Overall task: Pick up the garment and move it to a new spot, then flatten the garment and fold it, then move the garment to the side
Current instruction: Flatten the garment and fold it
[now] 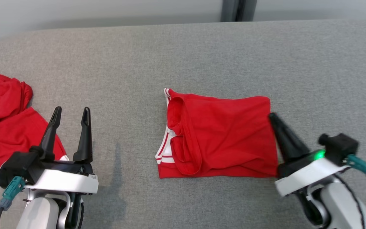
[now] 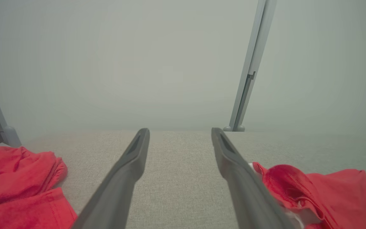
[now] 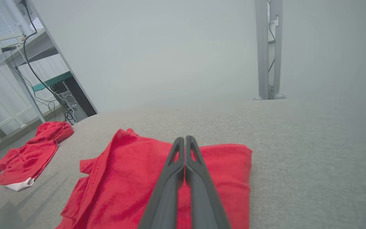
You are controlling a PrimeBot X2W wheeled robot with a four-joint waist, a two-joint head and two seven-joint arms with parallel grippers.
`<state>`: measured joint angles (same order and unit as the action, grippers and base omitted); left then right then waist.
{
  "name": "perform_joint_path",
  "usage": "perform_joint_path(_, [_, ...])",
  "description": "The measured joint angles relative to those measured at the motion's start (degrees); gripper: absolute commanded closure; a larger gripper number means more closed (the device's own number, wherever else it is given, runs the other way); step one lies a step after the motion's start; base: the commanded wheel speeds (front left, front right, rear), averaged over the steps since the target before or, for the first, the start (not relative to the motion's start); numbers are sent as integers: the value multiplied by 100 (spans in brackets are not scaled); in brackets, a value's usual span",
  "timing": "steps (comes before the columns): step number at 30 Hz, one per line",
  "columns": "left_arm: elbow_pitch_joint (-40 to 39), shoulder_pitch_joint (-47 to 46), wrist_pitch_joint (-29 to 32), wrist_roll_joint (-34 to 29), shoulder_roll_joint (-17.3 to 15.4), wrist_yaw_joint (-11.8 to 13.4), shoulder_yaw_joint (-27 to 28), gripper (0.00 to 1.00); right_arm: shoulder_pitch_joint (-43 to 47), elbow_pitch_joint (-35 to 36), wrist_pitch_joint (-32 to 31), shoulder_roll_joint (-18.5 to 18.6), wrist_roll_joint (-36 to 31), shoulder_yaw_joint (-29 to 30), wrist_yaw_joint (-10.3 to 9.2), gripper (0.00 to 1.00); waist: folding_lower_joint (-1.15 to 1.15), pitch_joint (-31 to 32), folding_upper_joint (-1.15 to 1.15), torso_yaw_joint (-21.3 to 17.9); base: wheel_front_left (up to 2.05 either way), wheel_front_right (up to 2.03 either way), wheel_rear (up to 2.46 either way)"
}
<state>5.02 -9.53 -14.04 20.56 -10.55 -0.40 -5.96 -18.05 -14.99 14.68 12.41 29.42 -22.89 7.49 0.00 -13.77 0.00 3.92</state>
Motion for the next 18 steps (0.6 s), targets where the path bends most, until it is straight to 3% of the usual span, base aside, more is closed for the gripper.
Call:
perform_joint_path(2, [-66,9,23,-1,-21,32,9,0,103,125,4,-13,-151,382,1,51,0,51,0,-42,0,0,0])
perform_joint_path(3, [-93,27,29,-1,-32,48,23,0,149,174,5,-30,-223,589,1,14,0,74,0,-61,0,0,0])
perform_joint_path(4, [-111,62,42,-1,-42,60,24,0,203,224,5,-43,-297,759,1,0,0,99,0,-78,0,0,0])
perform_joint_path(12, [-307,255,140,-1,-122,157,55,0,659,725,-71,-76,-794,1874,1,0,0,273,0,-178,0,0,0])
perform_joint_path(18, [-437,410,175,5,-169,249,92,0,1084,1133,-320,-146,-996,2293,1,0,0,391,0,-242,0,0,0])
